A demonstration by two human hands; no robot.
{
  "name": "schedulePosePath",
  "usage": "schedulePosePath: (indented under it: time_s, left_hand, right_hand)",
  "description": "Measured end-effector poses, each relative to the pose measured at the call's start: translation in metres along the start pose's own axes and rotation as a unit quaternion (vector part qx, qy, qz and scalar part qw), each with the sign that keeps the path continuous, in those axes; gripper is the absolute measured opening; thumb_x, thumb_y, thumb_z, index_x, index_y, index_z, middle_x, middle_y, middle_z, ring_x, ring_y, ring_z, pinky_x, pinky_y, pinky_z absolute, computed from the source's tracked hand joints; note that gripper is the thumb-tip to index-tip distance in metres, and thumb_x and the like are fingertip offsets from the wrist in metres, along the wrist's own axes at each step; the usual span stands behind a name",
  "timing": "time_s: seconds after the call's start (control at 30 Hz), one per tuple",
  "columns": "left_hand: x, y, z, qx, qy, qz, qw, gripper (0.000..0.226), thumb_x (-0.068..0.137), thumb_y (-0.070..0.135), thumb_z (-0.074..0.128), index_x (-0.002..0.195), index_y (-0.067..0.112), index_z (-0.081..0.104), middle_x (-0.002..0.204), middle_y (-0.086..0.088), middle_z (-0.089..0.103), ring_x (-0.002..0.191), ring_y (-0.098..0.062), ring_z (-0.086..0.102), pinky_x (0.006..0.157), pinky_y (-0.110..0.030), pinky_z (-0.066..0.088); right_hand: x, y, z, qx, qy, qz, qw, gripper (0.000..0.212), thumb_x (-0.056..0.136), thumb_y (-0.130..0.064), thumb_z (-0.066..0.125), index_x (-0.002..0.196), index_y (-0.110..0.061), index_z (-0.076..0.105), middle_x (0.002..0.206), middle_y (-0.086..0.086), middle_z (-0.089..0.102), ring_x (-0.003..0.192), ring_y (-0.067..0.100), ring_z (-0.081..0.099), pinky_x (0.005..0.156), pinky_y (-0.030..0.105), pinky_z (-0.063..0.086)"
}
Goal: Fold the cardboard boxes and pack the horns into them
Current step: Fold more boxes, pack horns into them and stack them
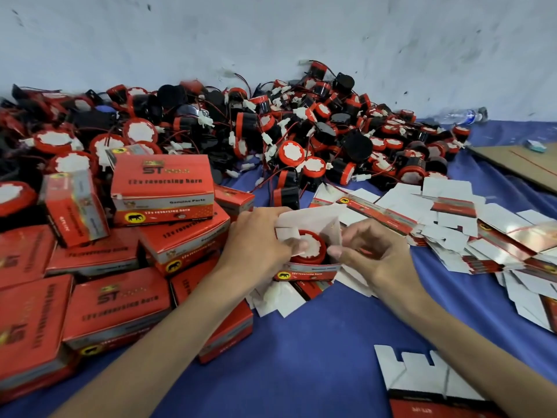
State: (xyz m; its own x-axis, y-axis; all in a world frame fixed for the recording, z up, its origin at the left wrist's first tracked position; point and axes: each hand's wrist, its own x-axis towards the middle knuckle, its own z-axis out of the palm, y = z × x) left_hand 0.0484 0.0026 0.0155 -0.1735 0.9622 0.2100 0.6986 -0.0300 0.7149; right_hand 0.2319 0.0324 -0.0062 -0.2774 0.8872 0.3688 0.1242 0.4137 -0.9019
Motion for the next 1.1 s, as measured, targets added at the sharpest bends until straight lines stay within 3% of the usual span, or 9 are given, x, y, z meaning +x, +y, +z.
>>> schedulePosePath:
  time_s: [0.2, 0.3, 0.43, 0.53, 0.6, 0.67, 0.83, 1.0, 1.1]
  left_hand:
    - [0.006, 0.0, -0.002, 0.003, 0.011, -0.035, 0.999, 0.073, 0.068, 0.045, 0.083, 0.13, 0.028, 0.05, 0.118, 0.002, 0.066, 0.112, -0.02, 0.06, 0.094, -0.039, 0.05]
    - [0.007, -0.002, -0.001, 0.007, 0.028, -0.043, 0.999, 0.071, 0.068, 0.047, 0.083, 0.126, 0.024, 0.05, 0.117, 0.001, 0.066, 0.111, -0.021, 0.06, 0.09, -0.038, 0.051]
    - [0.006, -0.001, 0.001, 0.02, 0.037, -0.041, 0.998, 0.07, 0.067, 0.046, 0.083, 0.126, 0.026, 0.051, 0.117, 0.002, 0.066, 0.108, -0.021, 0.06, 0.089, -0.038, 0.052]
    - [0.001, 0.002, 0.0, 0.021, 0.047, 0.028, 0.998, 0.051, 0.073, 0.034, 0.082, 0.12, 0.026, 0.065, 0.109, 0.004, 0.07, 0.099, -0.015, 0.063, 0.087, -0.033, 0.052]
    - [-0.002, 0.005, -0.001, 0.042, 0.048, 0.099, 0.993, 0.03, 0.077, 0.023, 0.079, 0.107, 0.024, 0.073, 0.102, 0.006, 0.073, 0.092, -0.012, 0.064, 0.086, -0.034, 0.052]
    - [-0.005, 0.007, -0.001, 0.125, 0.008, 0.164, 0.979, 0.031, 0.082, 0.018, 0.073, 0.113, 0.024, 0.071, 0.11, 0.004, 0.072, 0.102, -0.016, 0.065, 0.092, -0.04, 0.051]
    - [-0.011, 0.002, -0.013, 0.229, -0.18, 0.165, 0.942, 0.088, 0.076, 0.076, 0.035, 0.146, 0.021, 0.034, 0.146, 0.006, 0.044, 0.133, -0.015, 0.042, 0.111, -0.035, 0.035]
    - [0.0, -0.004, -0.016, 0.247, -0.178, 0.208, 0.93, 0.07, 0.092, 0.055, 0.047, 0.151, 0.021, 0.028, 0.151, 0.007, 0.039, 0.137, -0.01, 0.034, 0.111, -0.027, 0.026]
    - [0.003, -0.009, -0.019, 0.219, -0.21, 0.187, 0.934, 0.091, 0.079, 0.079, 0.039, 0.152, 0.027, 0.022, 0.155, 0.013, 0.03, 0.14, -0.005, 0.025, 0.116, -0.029, 0.021]
  right_hand:
    - [-0.002, 0.007, 0.002, -0.18, 0.035, -0.116, 0.976, 0.018, 0.085, -0.002, 0.07, 0.097, -0.014, 0.076, 0.093, 0.0, 0.069, 0.084, 0.017, 0.066, 0.067, 0.021, 0.051]
    - [-0.003, 0.01, 0.001, -0.254, 0.063, -0.221, 0.939, 0.021, 0.081, 0.003, 0.07, 0.101, -0.001, 0.074, 0.093, 0.008, 0.07, 0.081, 0.019, 0.066, 0.07, 0.016, 0.049]
    - [-0.005, 0.01, 0.001, -0.278, 0.03, -0.27, 0.921, 0.034, 0.075, 0.012, 0.067, 0.107, 0.002, 0.07, 0.108, 0.01, 0.071, 0.096, 0.025, 0.067, 0.081, 0.033, 0.054]
    - [-0.005, 0.004, -0.001, -0.23, -0.069, -0.195, 0.951, 0.03, 0.085, -0.021, 0.055, 0.106, -0.008, 0.074, 0.111, -0.003, 0.071, 0.108, 0.015, 0.061, 0.09, 0.029, 0.049]
    - [-0.004, -0.001, -0.002, -0.135, -0.065, -0.075, 0.986, 0.031, 0.087, -0.044, 0.053, 0.102, -0.023, 0.069, 0.091, -0.016, 0.073, 0.09, 0.001, 0.063, 0.079, 0.017, 0.047]
    - [0.0, -0.003, -0.002, -0.013, -0.029, 0.013, 0.999, 0.028, 0.087, -0.053, 0.06, 0.103, -0.031, 0.053, 0.071, -0.004, 0.069, 0.069, 0.002, 0.06, 0.066, 0.015, 0.045]
    - [0.003, 0.003, -0.002, -0.075, -0.051, -0.009, 0.996, 0.026, 0.076, -0.041, 0.064, 0.101, -0.044, 0.067, 0.092, -0.011, 0.072, 0.094, 0.009, 0.066, 0.083, 0.026, 0.054]
    - [0.005, 0.006, -0.014, -0.07, -0.115, -0.001, 0.991, 0.032, 0.077, -0.045, 0.062, 0.108, -0.038, 0.068, 0.104, -0.014, 0.067, 0.106, 0.005, 0.06, 0.086, 0.021, 0.051]
    - [0.004, 0.009, -0.014, -0.108, -0.108, -0.029, 0.988, 0.032, 0.078, -0.037, 0.064, 0.11, -0.038, 0.064, 0.11, -0.013, 0.065, 0.108, 0.0, 0.057, 0.085, 0.015, 0.049]
